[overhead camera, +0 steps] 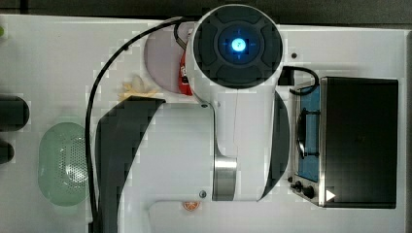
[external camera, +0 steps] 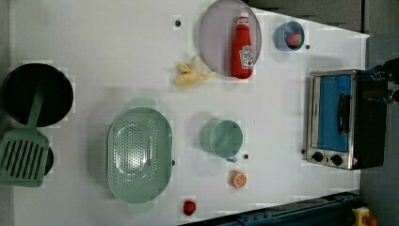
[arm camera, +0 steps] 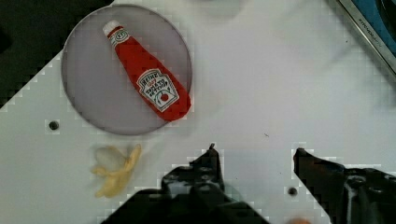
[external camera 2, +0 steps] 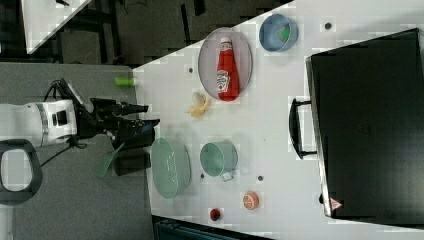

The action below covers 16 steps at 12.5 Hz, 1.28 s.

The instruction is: Pick ketchup from plate and place it on table.

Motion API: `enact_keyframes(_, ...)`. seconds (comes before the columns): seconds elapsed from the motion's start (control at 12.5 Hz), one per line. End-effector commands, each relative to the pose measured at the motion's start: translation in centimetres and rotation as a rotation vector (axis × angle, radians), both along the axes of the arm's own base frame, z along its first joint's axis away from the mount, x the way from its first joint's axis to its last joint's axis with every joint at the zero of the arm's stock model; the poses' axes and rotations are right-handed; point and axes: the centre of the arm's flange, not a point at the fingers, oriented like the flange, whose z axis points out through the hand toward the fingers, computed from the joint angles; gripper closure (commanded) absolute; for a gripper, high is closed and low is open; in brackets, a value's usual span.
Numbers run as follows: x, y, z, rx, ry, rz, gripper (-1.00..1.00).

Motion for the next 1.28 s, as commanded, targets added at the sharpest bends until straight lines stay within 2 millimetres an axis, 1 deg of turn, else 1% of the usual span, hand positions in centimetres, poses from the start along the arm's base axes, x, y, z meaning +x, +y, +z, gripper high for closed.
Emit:
enact_keyframes(0.08,-6.4,0.3,7.8,-0.009,0.02,-0.115,-0.59)
enact_keyframes(0.24,-6.1,0.4,6.9,-0.009,0.036,-0.109,-0.99)
enact_keyframes(0.4,-5.0,0.9,5.2,-0.007,0.066,-0.063,-1.0)
enact_keyframes(0.56,-3.4,1.5,2.5,0.001,0.102,0.017,-1.0)
enact_keyframes(0.8,0.0,2.6,-2.7,0.023,0.125,0.187,-1.0)
enact_keyframes(1.12,3.9,4.1,-11.5,0.065,0.165,0.428,-1.0)
enact_keyframes(1.28,5.5,4.6,-15.6,0.076,0.156,0.488,-1.0)
